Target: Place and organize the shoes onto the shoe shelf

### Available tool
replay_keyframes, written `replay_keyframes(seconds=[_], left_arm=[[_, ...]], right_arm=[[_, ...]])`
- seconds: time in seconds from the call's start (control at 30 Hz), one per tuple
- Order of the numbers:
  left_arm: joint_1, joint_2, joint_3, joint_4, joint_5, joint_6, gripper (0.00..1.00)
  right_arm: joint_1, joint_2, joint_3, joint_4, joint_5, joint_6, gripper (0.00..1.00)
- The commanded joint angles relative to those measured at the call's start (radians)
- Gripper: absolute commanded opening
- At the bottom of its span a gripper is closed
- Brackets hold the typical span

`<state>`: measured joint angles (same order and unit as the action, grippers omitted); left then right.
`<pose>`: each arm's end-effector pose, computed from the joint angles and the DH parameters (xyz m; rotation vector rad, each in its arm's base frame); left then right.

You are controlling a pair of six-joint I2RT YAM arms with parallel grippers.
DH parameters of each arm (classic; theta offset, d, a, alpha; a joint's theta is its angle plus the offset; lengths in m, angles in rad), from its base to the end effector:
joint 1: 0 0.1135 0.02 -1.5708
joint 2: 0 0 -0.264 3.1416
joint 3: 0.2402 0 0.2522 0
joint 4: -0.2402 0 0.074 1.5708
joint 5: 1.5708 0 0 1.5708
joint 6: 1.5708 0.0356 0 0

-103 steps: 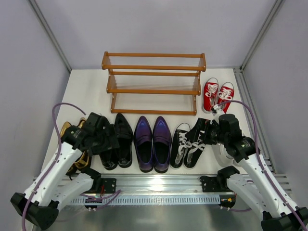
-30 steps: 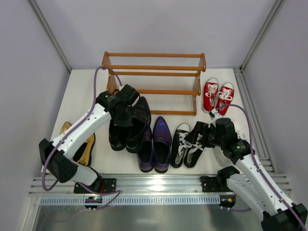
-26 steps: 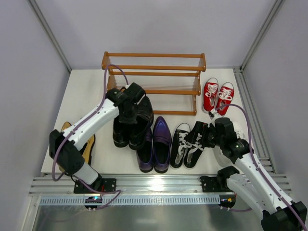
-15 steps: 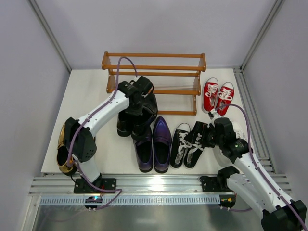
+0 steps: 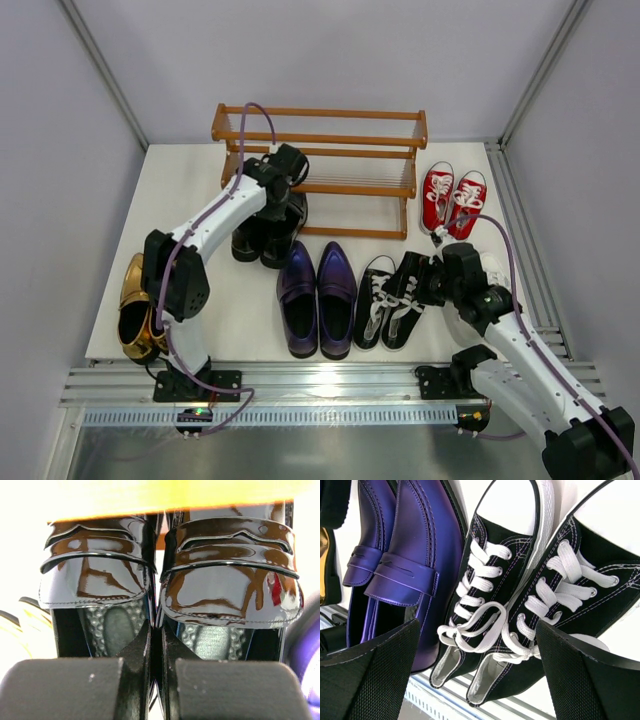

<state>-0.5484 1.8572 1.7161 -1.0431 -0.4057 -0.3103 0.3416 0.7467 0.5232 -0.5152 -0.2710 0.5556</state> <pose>0.3365 -0.1891 0.2929 0.2059 2.6066 0.2757 0.1461 0.0621 0.2241 0.1124 2.3988 0.7538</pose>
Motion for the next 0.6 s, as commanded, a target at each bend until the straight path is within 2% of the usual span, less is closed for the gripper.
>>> replay_keyframes(seconds=[0.0,0.13,0.3,0.57], left_arm=[[0.022,-0.035,0.037,0.169,-0.137,0.059,0.0],[0.028,-0.053,-0.019,0.244,-0.14,0.088,0.0],[0.031,-0.113,-0.197,0.473,-0.156,0.137,0.0],[0.051,-0.191,-0.366,0.712,-0.179,0.157,0.0]], right_arm=[[0.007,0.006,-0.008,0.05,0.016,-0.008,0.97],[0.007,0.013,-0.023,0.063,0.015,-0.003,0.97],[0.007,0.028,-0.034,0.081,0.01,0.0,0.97],[0.007,0.04,-0.052,0.092,0.016,0.003,0.97]])
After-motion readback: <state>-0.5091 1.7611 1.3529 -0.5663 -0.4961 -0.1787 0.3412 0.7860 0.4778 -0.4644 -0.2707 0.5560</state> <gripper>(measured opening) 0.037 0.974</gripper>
